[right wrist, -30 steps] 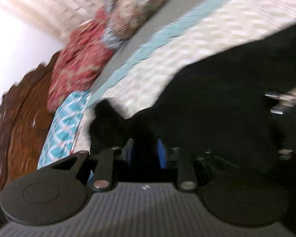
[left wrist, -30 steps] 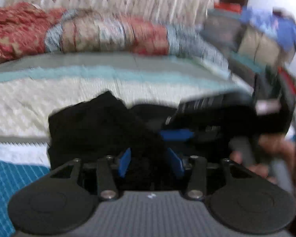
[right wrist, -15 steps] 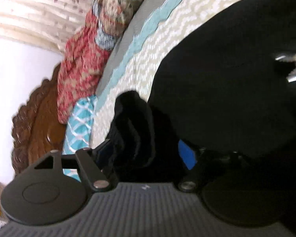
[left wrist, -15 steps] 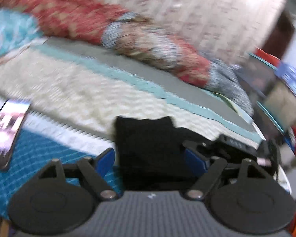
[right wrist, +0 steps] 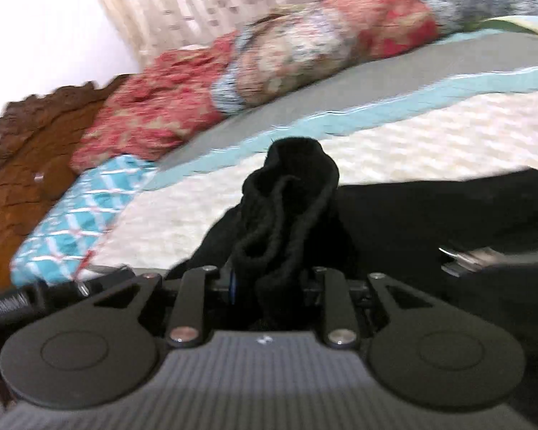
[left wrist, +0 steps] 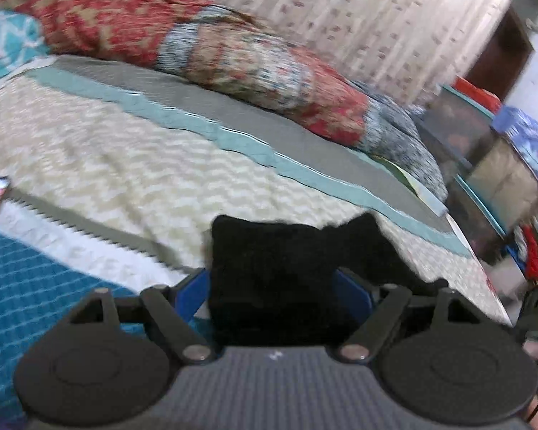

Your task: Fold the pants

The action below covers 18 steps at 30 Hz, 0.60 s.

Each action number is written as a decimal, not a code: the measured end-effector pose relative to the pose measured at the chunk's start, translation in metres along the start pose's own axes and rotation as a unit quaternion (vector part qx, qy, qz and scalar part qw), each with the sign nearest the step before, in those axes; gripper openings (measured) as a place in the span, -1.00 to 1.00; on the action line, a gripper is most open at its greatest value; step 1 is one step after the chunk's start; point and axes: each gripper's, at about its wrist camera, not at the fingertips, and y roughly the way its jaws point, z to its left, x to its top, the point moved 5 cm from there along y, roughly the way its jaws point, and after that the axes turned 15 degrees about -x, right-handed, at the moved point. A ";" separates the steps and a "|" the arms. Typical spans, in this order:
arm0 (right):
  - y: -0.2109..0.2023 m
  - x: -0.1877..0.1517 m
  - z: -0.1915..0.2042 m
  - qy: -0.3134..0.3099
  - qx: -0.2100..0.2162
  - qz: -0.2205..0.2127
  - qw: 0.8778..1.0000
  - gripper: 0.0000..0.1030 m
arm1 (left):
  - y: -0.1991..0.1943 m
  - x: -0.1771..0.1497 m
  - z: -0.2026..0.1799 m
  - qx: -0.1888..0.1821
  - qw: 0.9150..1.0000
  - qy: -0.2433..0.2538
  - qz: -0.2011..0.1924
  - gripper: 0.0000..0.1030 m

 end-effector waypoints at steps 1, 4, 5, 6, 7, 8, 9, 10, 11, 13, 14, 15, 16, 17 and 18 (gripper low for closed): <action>0.005 -0.011 -0.008 -0.001 -0.021 0.023 1.000 -0.40 | 0.007 -0.002 -0.006 -0.004 1.000 0.007 0.008 0.53; 0.012 -0.029 -0.020 -0.004 -0.062 0.043 0.997 -0.20 | 0.024 -0.010 -0.020 -0.010 0.999 0.027 0.031 0.53; 0.006 -0.026 -0.022 -0.004 -0.061 0.032 0.998 -0.04 | 0.028 -0.012 -0.025 -0.012 0.999 0.035 0.036 0.53; -0.002 -0.021 -0.022 -0.005 -0.065 0.015 0.998 0.04 | 0.030 -0.014 -0.029 -0.014 0.998 0.041 0.041 0.53; -0.010 -0.014 -0.022 -0.009 -0.069 -0.006 0.998 0.17 | 0.032 -0.016 -0.033 -0.016 0.998 0.048 0.045 0.53; -0.017 -0.008 -0.020 -0.014 -0.070 -0.032 0.997 0.22 | 0.033 -0.018 -0.036 -0.019 0.997 0.053 0.048 0.53; -0.025 -0.002 -0.017 -0.019 -0.069 -0.061 0.996 0.22 | 0.034 -0.020 -0.038 -0.020 0.997 0.056 0.050 0.53; -0.033 0.002 -0.016 -0.024 -0.066 -0.084 0.994 0.22 | 0.036 -0.021 -0.039 -0.021 0.997 0.058 0.053 0.53; -0.034 0.004 -0.011 -0.029 -0.065 -0.101 0.992 0.20 | 0.038 -0.023 -0.040 -0.019 0.997 0.058 0.057 0.52; -0.034 0.004 -0.007 -0.046 -0.057 -0.120 0.990 -0.01 | 0.042 -0.026 -0.039 -0.012 0.996 0.056 0.064 0.51; -0.029 0.002 -0.006 -0.056 -0.051 -0.111 0.991 -0.24 | 0.045 -0.027 -0.037 -0.006 0.996 0.056 0.070 0.50; -0.017 -0.002 -0.005 -0.060 -0.047 -0.091 0.993 -0.32 | 0.049 -0.030 -0.035 0.003 0.995 0.057 0.078 0.48; -0.003 -0.008 -0.010 -0.059 -0.049 -0.063 0.995 -0.47 | 0.052 -0.033 -0.032 0.013 0.994 0.059 0.088 0.47; 0.005 -0.014 -0.019 -0.058 -0.063 -0.041 0.995 -0.48 | 0.057 -0.036 -0.028 0.033 0.992 0.063 0.102 0.46; 0.022 -0.020 -0.028 -0.059 -0.091 -0.011 0.994 -0.48 | 0.062 -0.040 -0.022 0.056 0.989 0.066 0.120 0.46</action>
